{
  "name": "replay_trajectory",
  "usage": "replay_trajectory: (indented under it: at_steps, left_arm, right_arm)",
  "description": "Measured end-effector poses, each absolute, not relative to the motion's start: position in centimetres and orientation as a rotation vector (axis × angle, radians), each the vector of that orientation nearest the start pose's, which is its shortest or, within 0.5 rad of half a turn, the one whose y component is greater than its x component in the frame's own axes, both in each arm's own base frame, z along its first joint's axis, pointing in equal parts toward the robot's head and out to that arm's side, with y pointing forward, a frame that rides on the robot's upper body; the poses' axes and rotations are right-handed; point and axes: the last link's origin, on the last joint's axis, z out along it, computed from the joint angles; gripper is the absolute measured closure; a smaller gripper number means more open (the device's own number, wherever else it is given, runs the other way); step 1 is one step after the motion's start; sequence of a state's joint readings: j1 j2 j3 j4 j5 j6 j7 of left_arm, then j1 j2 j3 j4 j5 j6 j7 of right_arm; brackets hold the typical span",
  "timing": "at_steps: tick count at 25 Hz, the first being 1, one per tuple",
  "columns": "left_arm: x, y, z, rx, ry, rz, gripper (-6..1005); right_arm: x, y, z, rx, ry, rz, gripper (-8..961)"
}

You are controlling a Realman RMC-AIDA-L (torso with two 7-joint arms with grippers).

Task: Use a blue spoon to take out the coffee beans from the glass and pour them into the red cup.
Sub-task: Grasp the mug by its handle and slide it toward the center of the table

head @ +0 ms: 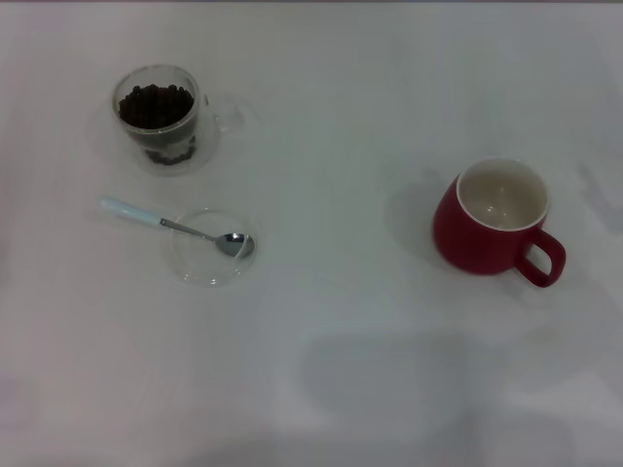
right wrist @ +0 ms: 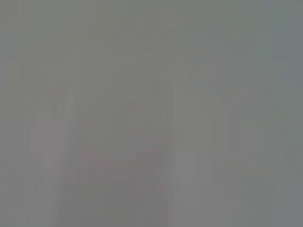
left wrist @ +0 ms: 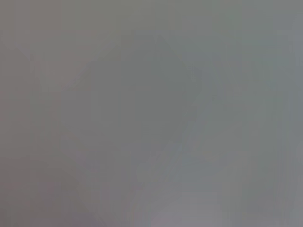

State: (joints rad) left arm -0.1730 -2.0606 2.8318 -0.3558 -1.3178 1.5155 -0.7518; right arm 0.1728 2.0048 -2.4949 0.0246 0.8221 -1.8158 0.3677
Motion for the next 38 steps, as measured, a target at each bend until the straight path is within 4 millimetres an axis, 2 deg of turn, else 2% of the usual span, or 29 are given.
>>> replay_trajectory:
  at_steps: [9, 16, 27, 31, 38]
  left_arm:
    - [-42.5, 20.6, 9.2, -1.46, -0.677, -0.723, 408]
    - [-42.4, 21.0, 9.3, -1.459, -0.67, -0.727, 408]
    - [-42.2, 21.7, 9.3, -1.466, -0.665, -0.732, 407]
    - [-42.1, 21.9, 9.3, -1.47, -0.663, -0.735, 407]
    - [-41.9, 22.2, 9.2, -1.48, -0.658, -0.738, 407]
  right_arm:
    - [36.1, 19.8, 4.5, -1.663, 0.31, 0.935, 77]
    - [36.4, 18.5, 3.2, -1.811, 0.375, 0.925, 78]
    - [36.8, 16.7, -0.8, -2.089, 0.534, 0.863, 80]
    - [37.1, 16.9, -1.8, -2.115, 0.577, 0.815, 81]
    - [38.2, 17.2, -2.2, -2.103, 0.626, 0.722, 99]
